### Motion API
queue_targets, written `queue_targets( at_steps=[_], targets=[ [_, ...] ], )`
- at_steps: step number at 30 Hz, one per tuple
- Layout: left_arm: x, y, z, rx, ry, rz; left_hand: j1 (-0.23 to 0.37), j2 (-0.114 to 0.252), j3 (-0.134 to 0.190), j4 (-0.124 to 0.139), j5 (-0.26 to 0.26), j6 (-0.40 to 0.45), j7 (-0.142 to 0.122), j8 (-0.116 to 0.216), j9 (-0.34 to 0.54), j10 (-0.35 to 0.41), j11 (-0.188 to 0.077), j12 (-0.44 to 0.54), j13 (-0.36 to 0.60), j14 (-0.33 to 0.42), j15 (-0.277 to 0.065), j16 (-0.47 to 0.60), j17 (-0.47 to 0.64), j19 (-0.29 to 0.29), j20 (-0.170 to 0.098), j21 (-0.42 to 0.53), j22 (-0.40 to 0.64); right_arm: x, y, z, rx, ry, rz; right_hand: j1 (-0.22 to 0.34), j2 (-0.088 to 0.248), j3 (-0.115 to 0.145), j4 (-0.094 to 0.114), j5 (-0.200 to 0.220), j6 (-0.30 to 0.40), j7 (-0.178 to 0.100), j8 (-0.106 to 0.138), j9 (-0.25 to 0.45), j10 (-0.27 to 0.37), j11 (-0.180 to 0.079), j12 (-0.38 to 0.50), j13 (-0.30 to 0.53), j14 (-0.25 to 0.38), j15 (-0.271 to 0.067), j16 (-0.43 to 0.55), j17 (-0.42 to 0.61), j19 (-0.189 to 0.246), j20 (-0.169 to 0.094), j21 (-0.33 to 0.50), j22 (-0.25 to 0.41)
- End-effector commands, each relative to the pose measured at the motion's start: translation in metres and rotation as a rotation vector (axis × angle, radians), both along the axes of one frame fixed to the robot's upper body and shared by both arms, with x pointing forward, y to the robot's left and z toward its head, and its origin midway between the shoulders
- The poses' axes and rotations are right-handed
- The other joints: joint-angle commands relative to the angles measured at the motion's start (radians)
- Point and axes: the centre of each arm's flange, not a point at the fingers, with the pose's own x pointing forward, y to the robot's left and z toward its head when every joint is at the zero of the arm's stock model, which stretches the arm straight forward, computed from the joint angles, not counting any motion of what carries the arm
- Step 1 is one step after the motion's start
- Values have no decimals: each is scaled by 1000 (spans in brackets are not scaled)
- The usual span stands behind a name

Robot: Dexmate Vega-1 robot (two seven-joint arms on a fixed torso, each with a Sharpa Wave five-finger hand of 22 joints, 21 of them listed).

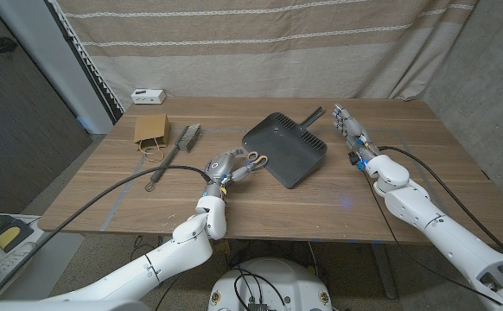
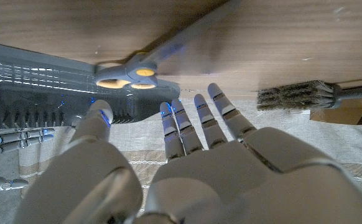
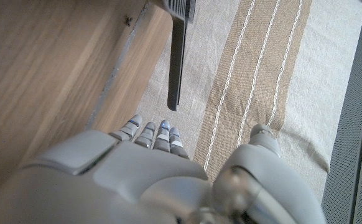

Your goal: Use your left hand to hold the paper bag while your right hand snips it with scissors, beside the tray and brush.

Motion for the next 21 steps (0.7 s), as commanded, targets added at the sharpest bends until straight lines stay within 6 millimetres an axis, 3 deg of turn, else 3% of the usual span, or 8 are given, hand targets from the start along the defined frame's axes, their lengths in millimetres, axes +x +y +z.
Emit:
queue_targets(
  at_steps=[1,11,21],
  targets=[
    [-2,-2,-6,7,7,7,15,1,8,0,1,-5,0,0,3,-4,0,-7,4,-8,-79,-6,3,5,-8,-1,1,-1,2,2,-14,-3,7,7,5,-6,-2,4,-6,6,0,5,-1,0,0,6,-12,-13,1,3,2,-1,-1,3],
    [-3,-4,-8,16,35,20,27,1,13,1,-2,-2,2,2,4,6,-1,-3,6,-1,-78,-2,4,7,-8,-1,2,0,3,2,-21,-12,28,7,5,-8,-1,4,-7,5,0,5,-1,0,-1,6,-12,-13,1,3,3,-1,-4,3],
    [-4,-5,-10,27,68,30,28,-6,10,4,-6,4,8,4,4,13,4,0,8,0,-74,0,6,1,-3,-3,2,-1,3,2,-19,-15,39,-9,-17,-26,2,1,-6,4,1,5,0,-2,-1,6,-12,-13,2,4,4,1,-10,3]
  ],
)
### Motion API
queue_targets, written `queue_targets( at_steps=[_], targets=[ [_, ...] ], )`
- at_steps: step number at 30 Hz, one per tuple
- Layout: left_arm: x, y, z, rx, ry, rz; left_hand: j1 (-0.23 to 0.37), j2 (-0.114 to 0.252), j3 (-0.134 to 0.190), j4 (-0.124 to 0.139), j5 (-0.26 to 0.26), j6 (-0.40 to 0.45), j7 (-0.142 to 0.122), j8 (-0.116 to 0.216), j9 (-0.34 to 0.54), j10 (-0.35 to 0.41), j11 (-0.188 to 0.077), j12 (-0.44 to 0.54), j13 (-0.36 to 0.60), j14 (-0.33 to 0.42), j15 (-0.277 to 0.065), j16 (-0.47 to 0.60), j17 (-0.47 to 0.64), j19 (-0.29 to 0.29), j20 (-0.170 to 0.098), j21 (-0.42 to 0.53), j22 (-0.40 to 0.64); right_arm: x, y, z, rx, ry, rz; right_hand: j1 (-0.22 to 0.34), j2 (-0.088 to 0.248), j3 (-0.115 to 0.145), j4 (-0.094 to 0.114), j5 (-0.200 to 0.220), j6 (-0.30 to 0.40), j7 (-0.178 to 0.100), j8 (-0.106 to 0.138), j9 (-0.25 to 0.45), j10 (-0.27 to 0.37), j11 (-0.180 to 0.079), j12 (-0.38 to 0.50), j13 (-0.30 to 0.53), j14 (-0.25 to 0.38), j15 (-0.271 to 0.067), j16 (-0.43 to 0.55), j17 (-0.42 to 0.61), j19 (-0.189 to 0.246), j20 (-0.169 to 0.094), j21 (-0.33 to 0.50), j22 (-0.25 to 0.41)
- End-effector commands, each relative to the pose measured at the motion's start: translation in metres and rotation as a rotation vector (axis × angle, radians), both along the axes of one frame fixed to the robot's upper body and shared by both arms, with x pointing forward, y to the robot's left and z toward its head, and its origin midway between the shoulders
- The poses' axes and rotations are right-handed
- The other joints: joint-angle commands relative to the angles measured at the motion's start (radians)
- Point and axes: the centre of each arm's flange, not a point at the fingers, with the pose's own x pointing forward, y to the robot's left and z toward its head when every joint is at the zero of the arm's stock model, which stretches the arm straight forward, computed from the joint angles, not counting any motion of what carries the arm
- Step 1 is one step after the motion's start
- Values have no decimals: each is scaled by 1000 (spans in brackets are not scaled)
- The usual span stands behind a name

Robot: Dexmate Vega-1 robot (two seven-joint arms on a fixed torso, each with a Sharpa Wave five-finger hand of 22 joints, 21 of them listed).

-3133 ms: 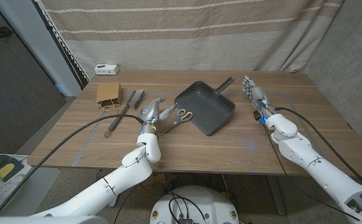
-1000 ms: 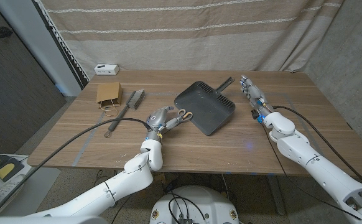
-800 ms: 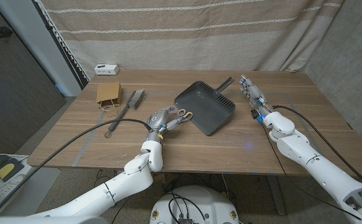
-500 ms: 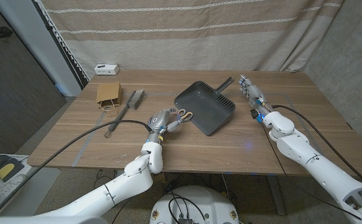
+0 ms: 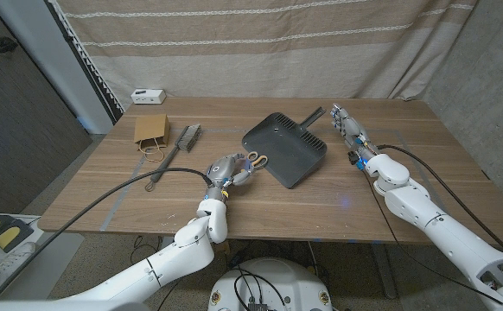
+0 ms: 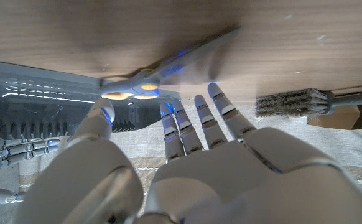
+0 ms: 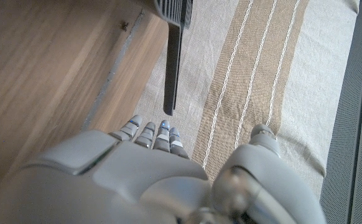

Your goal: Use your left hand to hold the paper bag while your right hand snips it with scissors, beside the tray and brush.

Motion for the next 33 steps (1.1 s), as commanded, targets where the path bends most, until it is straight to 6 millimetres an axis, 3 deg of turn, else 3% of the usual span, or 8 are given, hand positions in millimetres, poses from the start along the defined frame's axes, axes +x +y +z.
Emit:
queue_targets(
  at_steps=[1,19,20,21,23,27,33],
  targets=[
    [-1,-1,-2,13,32,12,10,-9,7,1,-6,7,4,4,5,6,3,4,3,4,-68,0,6,-4,2,-3,2,-1,1,0,-1,-10,19,-5,-13,-10,0,1,-5,4,1,5,0,-2,-1,6,-12,-13,2,4,4,1,-6,3],
    [7,-2,-8,45,82,31,4,-17,1,7,-10,1,1,1,6,4,7,3,7,-1,-64,1,10,-7,2,-4,4,-1,0,0,6,-6,21,-24,-25,-26,7,1,-2,4,1,5,1,-1,-1,6,-12,-10,2,4,5,2,-14,4],
    [7,-2,-8,42,80,30,4,-17,1,7,-10,-1,5,0,6,5,7,4,7,-1,-64,1,10,-8,2,-4,4,-2,0,0,6,-6,20,-24,-25,-26,8,1,-2,5,1,5,1,-1,-1,6,-12,-10,2,4,6,2,-14,4],
    [7,-2,-8,42,80,31,3,-20,-1,9,-11,-26,25,-11,4,6,7,4,9,0,-65,3,12,-7,2,-4,4,-2,-1,0,7,-6,20,-24,-25,-27,8,1,-2,4,1,5,1,-1,-1,6,-12,-11,2,4,6,2,-14,4],
    [7,-2,-8,49,88,32,3,-20,-1,10,-11,-40,30,-18,3,10,4,6,10,5,-63,6,13,-7,2,-3,4,-2,-1,-1,9,-7,18,-25,-25,-27,9,1,-1,5,1,5,1,-1,-1,6,-12,-10,2,4,6,2,-15,4],
    [7,-1,-8,65,100,31,2,-19,-2,12,-12,13,13,3,3,12,3,8,15,4,-62,8,17,-8,2,-3,5,-3,-2,-2,10,-7,19,-27,-24,-28,9,1,-2,5,1,5,1,0,-1,6,-12,-9,2,4,6,2,-16,4],
    [7,-1,-10,84,112,32,1,-22,-4,13,-12,52,11,17,3,28,5,15,19,5,-62,11,20,-11,3,-4,6,-4,-2,-2,12,-9,19,-28,-23,-30,11,2,-1,6,1,5,1,-1,-1,6,-11,-9,3,4,7,2,-18,4]
  ],
)
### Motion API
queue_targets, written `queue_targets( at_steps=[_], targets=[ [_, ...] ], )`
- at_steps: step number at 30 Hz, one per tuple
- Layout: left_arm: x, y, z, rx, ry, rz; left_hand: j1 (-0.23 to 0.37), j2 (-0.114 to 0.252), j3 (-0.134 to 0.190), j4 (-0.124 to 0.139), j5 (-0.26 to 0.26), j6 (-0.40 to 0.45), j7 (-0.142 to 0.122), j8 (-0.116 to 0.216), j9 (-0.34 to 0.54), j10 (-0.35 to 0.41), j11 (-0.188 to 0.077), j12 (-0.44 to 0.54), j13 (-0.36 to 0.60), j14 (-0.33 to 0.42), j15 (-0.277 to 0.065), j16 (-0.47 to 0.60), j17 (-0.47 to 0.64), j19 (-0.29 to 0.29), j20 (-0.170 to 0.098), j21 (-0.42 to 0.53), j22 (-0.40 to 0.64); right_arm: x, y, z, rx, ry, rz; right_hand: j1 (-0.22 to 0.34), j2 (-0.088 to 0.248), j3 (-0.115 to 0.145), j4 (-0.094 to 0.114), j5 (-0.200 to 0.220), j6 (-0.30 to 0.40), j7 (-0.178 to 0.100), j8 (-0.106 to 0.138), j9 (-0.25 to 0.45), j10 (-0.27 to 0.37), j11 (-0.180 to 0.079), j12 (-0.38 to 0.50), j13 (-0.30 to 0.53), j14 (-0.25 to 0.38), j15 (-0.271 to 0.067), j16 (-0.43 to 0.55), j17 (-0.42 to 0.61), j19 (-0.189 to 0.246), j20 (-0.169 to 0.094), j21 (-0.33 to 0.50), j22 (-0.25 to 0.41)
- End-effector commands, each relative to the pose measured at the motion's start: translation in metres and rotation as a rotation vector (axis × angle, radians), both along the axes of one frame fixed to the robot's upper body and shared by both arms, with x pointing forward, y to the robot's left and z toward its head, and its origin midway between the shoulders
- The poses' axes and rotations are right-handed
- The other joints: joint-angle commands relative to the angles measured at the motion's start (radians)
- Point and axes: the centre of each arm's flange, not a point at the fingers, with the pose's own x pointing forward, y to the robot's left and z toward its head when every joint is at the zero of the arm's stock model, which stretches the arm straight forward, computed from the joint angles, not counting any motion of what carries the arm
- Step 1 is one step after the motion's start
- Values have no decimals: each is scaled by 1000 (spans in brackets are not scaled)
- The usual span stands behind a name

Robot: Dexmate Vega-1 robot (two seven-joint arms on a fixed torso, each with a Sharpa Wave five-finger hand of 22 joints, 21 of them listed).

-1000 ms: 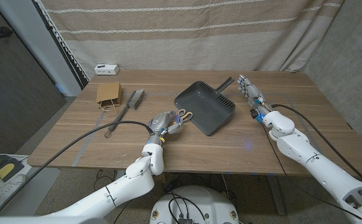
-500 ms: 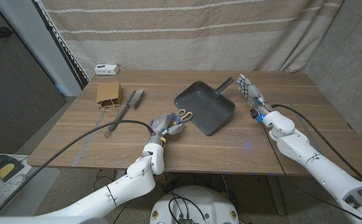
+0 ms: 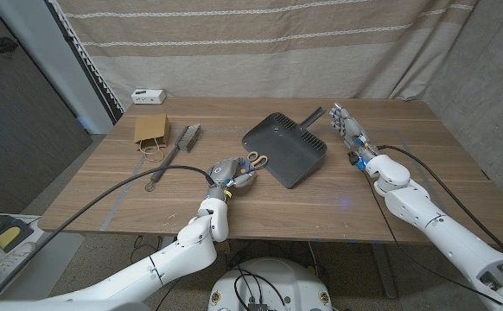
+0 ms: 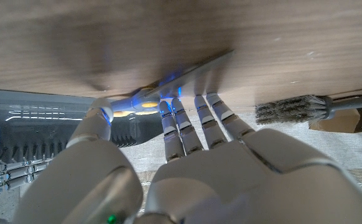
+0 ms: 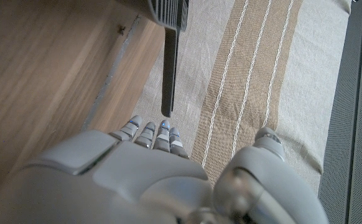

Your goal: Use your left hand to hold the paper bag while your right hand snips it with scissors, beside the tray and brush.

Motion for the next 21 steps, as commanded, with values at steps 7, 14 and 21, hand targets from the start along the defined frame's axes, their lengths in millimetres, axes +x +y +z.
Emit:
queue_targets(
  at_steps=[7,14,21],
  targets=[
    [1,1,-4,45,55,15,2,-10,0,4,-4,26,2,10,2,23,-1,10,7,8,-63,8,7,0,11,3,5,-2,-1,-2,8,0,1,-8,1,-8,-1,3,2,6,2,5,1,0,-1,6,-11,-9,2,4,8,3,-6,4],
    [4,0,-3,67,71,21,2,-11,-1,4,-4,41,0,14,0,17,2,8,9,2,-61,7,9,-4,12,2,5,-1,-2,-2,16,-4,2,-9,3,-9,0,4,2,5,2,5,1,0,-1,6,-11,-8,2,4,9,3,-7,4],
    [9,-2,-2,93,101,24,4,-13,-2,2,-4,41,0,12,-2,4,2,3,11,-9,-58,3,10,-7,12,1,5,-1,-4,-2,22,2,-7,-10,5,-11,2,5,2,5,2,5,1,0,-1,6,-11,-7,3,4,10,4,-10,4]
  ],
)
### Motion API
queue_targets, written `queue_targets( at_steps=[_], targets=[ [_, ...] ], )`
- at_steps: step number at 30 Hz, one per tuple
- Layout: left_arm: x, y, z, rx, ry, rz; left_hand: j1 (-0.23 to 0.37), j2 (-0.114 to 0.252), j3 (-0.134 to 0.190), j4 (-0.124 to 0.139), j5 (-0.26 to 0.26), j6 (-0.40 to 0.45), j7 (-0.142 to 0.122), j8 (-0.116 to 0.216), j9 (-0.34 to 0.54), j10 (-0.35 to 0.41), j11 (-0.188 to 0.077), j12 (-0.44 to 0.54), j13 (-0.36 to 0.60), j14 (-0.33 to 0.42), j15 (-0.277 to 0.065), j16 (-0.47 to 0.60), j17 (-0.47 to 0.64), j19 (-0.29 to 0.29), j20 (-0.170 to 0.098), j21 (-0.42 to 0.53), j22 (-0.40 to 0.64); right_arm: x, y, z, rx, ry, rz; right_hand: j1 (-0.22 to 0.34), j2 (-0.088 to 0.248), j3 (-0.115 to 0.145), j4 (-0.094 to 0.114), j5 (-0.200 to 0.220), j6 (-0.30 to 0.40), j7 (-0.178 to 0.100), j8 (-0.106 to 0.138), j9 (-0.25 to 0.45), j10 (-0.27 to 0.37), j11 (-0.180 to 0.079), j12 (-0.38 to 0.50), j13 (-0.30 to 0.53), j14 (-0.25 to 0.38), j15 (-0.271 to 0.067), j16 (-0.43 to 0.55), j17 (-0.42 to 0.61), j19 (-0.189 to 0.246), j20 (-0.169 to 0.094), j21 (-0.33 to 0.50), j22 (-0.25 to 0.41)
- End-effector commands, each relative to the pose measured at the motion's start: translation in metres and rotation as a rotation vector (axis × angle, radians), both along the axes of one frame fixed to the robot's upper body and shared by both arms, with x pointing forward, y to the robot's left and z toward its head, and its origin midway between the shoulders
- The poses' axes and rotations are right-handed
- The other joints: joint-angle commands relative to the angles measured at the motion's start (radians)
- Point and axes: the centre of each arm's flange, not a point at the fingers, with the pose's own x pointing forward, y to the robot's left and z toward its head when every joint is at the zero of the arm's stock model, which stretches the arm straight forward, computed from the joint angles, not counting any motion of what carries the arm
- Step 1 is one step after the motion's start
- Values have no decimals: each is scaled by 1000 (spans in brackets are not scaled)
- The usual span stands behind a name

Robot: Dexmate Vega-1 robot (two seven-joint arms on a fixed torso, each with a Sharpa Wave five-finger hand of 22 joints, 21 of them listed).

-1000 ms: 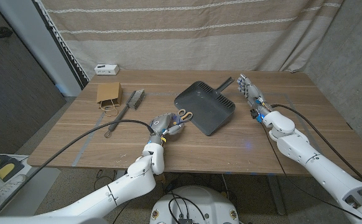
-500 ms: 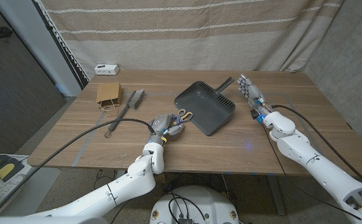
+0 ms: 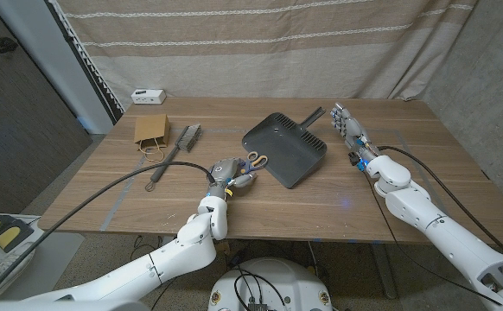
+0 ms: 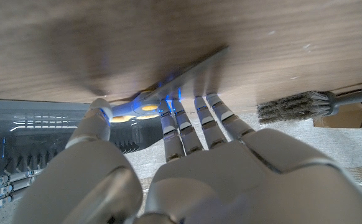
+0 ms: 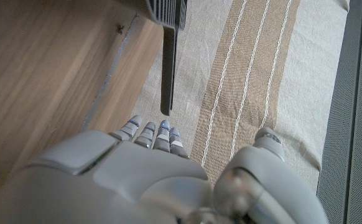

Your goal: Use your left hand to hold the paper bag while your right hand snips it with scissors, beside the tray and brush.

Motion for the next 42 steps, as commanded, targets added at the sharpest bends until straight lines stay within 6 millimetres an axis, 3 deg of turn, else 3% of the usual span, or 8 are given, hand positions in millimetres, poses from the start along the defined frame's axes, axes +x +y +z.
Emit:
queue_targets(
  at_steps=[1,8,12,23,30,42],
  targets=[
    [7,0,0,42,49,13,5,-12,-2,2,0,9,0,1,-1,-8,-1,2,2,-5,-61,-1,4,-1,8,3,-2,1,-3,-1,10,6,-8,-6,1,-7,-2,5,2,5,2,5,1,-1,-1,6,-11,-8,2,4,4,-2,-3,4],
    [12,2,0,50,105,8,17,-7,4,-2,2,19,-3,3,-3,-8,-3,3,4,-5,-63,0,4,-3,7,3,-2,4,0,1,3,13,-5,-6,3,-7,-1,5,2,5,2,5,1,-1,-1,6,-11,-8,3,4,5,-2,-4,4],
    [12,5,-1,65,125,14,90,33,48,-19,4,19,-13,0,-8,-8,-7,3,8,-7,-66,0,4,-7,7,1,-3,5,1,2,0,16,-4,-7,4,-8,-1,6,1,6,2,5,1,0,-1,6,-11,-8,3,4,6,-2,-5,4],
    [14,10,-2,84,146,45,198,45,105,-30,-3,31,-3,5,-6,35,-28,21,17,36,-90,17,3,9,0,7,-5,5,4,4,-1,22,-13,-5,10,-8,0,7,0,5,1,5,1,0,-2,6,-11,-8,2,4,7,-2,-9,5],
    [11,14,-1,96,138,61,274,53,145,-35,-1,28,-15,5,-4,44,-32,25,24,44,-98,18,4,14,-3,8,-7,7,6,4,-7,27,-8,-4,13,-8,0,8,0,5,1,5,1,0,-2,6,-11,-8,2,4,8,-2,-11,5],
    [9,30,1,97,76,123,309,44,163,-27,-8,38,-26,9,-2,50,-49,26,30,50,-110,19,4,27,-18,14,-8,10,10,7,-17,34,3,-2,20,-7,1,9,0,5,1,5,0,-1,-3,6,-10,-9,2,4,10,-2,-15,5]
  ],
)
